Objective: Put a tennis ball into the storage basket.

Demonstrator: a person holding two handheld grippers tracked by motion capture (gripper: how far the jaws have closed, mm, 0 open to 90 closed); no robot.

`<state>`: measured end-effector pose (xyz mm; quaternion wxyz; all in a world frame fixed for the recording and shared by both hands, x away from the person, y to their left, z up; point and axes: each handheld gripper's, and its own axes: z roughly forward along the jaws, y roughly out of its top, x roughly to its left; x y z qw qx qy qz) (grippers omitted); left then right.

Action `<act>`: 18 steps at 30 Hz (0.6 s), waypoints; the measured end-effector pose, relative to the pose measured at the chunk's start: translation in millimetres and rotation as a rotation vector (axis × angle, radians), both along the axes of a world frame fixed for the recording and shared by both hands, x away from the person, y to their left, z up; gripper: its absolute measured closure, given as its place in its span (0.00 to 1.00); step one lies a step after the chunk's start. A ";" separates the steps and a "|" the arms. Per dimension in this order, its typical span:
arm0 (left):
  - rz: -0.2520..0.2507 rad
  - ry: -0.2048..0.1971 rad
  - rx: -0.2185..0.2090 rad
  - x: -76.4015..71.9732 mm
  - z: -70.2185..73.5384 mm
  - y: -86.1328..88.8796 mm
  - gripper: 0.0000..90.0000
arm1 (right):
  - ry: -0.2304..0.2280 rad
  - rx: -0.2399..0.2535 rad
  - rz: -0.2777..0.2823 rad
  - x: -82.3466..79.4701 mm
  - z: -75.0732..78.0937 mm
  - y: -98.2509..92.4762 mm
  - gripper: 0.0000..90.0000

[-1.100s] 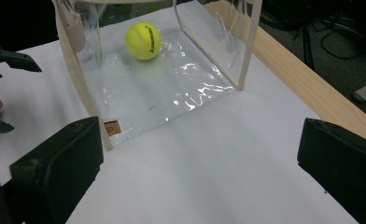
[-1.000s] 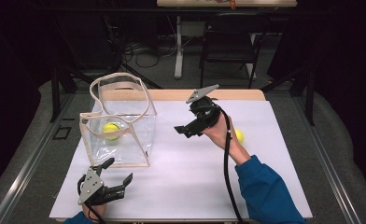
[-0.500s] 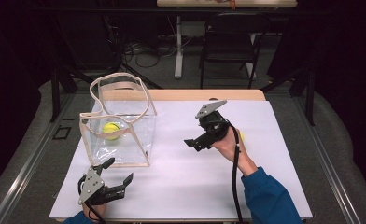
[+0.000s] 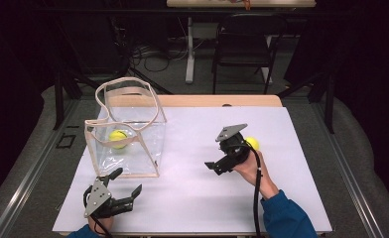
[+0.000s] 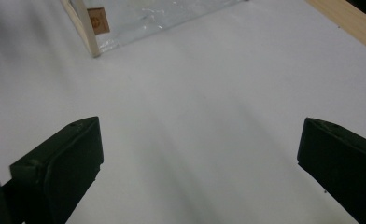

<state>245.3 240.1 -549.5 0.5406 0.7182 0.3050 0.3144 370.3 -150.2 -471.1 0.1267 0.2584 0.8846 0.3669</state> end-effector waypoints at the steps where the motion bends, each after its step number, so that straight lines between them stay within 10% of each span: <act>1: 0.001 -0.001 0.001 -0.4 0.1 -0.2 0.18 | 0.000 -0.001 0.000 -0.7 -2.2 -1.5 0.00; 18: 0.010 0.004 0.008 -3.3 -0.6 1.3 0.18 | 0.025 -0.032 -0.066 -18.0 -42.7 -37.5 0.00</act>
